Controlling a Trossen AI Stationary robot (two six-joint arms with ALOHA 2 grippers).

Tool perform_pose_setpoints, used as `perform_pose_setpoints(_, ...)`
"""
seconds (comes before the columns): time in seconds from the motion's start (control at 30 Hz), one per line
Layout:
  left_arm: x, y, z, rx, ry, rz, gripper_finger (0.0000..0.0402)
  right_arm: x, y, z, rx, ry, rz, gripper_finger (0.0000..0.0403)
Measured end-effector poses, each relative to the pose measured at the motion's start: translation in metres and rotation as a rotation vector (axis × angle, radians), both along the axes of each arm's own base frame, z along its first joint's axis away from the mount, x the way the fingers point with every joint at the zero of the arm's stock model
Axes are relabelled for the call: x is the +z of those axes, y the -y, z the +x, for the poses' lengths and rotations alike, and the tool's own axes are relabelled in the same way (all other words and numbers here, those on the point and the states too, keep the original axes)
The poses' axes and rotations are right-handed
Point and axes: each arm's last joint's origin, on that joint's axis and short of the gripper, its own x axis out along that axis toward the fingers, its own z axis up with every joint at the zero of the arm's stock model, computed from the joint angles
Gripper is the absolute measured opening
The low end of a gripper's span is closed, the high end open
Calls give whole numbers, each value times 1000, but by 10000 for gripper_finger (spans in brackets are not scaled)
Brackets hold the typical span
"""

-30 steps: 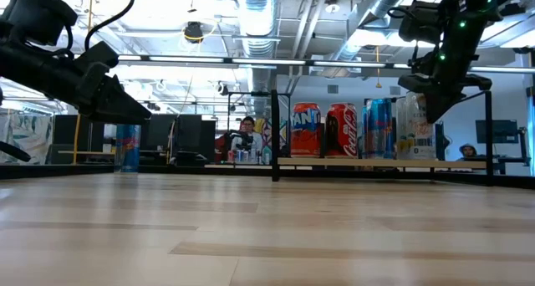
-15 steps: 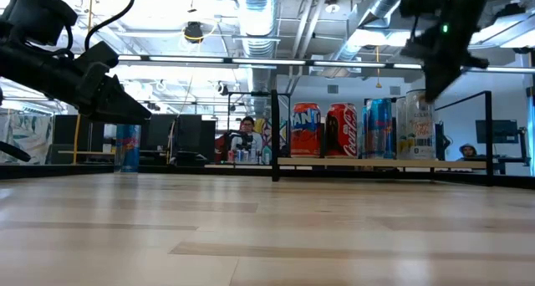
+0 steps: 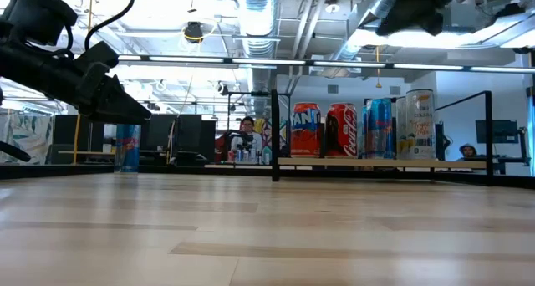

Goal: Place canned beverage on shelf
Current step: Put the orange soda can on the shelf aligned with the other soda cans

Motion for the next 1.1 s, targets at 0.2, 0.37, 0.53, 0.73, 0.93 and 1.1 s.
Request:
perform_pose_setpoints(0.2,0,0,0,0,0,0,334,-10,-36,15,75,137,-95,21)
perform_pose_setpoints(0.37,0,0,0,0,1,0,334,-30,-60,43,162,178,-140,21)
perform_pose_setpoints(0.53,2,0,0,9,43,-30,334,-58,-73,74,205,148,-226,24)
perform_pose_setpoints(0.73,5,0,1,56,247,-313,334,-81,-77,97,234,124,-331,30)
perform_pose_setpoints(0.93,48,-6,2,30,371,-225,334,-88,-78,104,269,102,-408,26)
perform_pose_setpoints(1.1,122,-19,3,178,225,-59,334,-91,-73,107,262,82,-422,29)
